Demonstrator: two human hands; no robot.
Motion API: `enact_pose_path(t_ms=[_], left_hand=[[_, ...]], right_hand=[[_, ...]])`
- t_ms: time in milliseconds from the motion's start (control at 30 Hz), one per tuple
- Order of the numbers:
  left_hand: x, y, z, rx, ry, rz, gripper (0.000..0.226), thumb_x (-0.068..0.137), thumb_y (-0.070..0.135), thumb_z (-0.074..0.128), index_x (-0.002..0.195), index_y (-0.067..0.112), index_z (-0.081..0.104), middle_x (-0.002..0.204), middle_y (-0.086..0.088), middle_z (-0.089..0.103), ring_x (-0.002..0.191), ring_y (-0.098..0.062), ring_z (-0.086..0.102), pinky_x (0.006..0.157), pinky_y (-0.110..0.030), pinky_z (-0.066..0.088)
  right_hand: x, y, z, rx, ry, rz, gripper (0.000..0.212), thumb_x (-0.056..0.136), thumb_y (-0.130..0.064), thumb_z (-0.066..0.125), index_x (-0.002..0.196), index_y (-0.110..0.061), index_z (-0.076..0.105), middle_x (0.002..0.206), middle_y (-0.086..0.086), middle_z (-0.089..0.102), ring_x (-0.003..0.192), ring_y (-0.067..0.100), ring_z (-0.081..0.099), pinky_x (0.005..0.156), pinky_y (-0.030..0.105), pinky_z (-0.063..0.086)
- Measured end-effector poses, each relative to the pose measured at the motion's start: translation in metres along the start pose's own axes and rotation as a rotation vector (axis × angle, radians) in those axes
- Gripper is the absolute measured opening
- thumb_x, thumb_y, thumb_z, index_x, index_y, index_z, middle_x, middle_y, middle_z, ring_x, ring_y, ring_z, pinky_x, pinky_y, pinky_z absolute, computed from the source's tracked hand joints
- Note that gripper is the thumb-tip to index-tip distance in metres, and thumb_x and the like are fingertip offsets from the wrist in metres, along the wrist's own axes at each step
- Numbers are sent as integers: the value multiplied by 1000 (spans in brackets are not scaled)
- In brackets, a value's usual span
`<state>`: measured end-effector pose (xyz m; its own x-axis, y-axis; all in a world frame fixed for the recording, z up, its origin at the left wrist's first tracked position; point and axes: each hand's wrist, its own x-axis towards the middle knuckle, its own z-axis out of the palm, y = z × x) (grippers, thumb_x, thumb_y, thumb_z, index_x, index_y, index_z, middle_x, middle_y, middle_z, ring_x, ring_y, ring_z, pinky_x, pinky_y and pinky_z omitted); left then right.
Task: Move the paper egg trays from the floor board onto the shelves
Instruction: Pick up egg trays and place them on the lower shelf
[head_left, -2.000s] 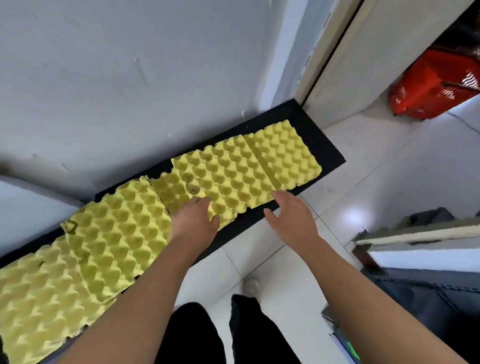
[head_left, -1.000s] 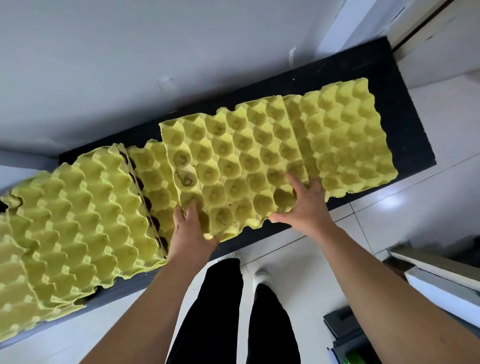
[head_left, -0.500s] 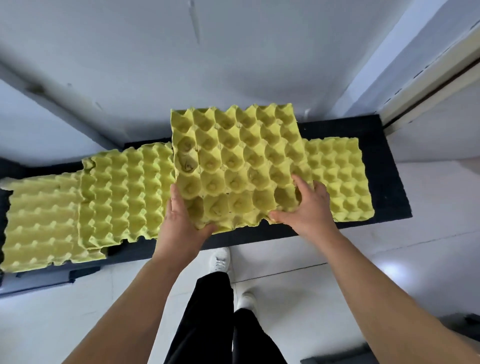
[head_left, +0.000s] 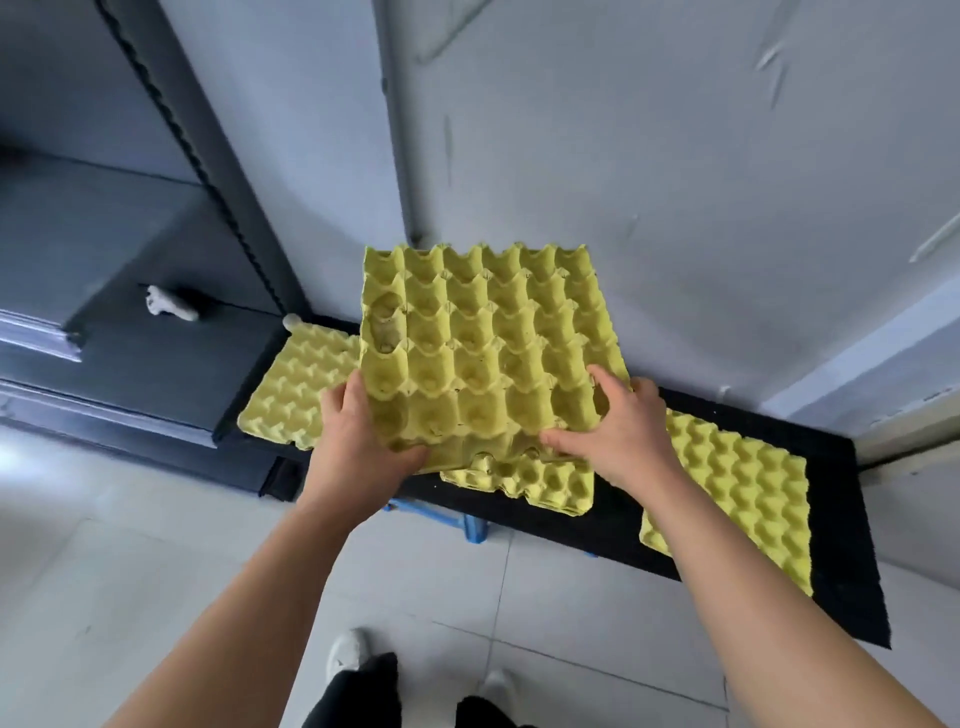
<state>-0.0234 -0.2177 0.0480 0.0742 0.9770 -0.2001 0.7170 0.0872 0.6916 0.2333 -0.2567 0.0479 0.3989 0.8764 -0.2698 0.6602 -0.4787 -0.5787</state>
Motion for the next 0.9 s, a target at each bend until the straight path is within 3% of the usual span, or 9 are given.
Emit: enact_pose_path(t_ms=[133,267,533,633,900], left_hand=[[-2,-32,-72,-55,128,-15,90,67,28,78,140,34,28,133,7,32,97,-14,50,74,-35,49],[1,-77,-153,-73,244,-2,83,67,26,77,136,34,31,133,7,35,94,-10,47,75,-29,40],[12,-191,-323,-92,353,48,78,68,23,76,134,34,35,126,8,42,100,-5,42,81,-28,38],[20,-230,-376,-106,396,64,74,70,23,75,132,35,36,120,12,42,100,-1,39,81,-26,37],[65,-331,-481,-162,477,33,71,70,21,75,128,36,37,118,13,43,111,-13,46,83,-31,44]], right_hand=[[-8,-81,24,-25,-28,-96,106,57,-64,78,145,-37,26,147,14,19,140,30,17,111,48,29],[-22,-173,59,-77,-23,-189,104,59,-65,76,146,-36,25,144,15,22,137,30,21,107,46,32],[-59,-347,162,-79,-41,-297,103,58,-69,73,144,-35,28,139,18,30,133,34,27,108,45,33],[-67,-405,200,-78,-50,-342,103,58,-69,72,145,-34,28,133,16,32,127,32,31,102,42,37],[-57,-541,293,-91,-76,-466,102,60,-66,72,145,-31,28,136,15,26,128,30,25,98,41,37]])
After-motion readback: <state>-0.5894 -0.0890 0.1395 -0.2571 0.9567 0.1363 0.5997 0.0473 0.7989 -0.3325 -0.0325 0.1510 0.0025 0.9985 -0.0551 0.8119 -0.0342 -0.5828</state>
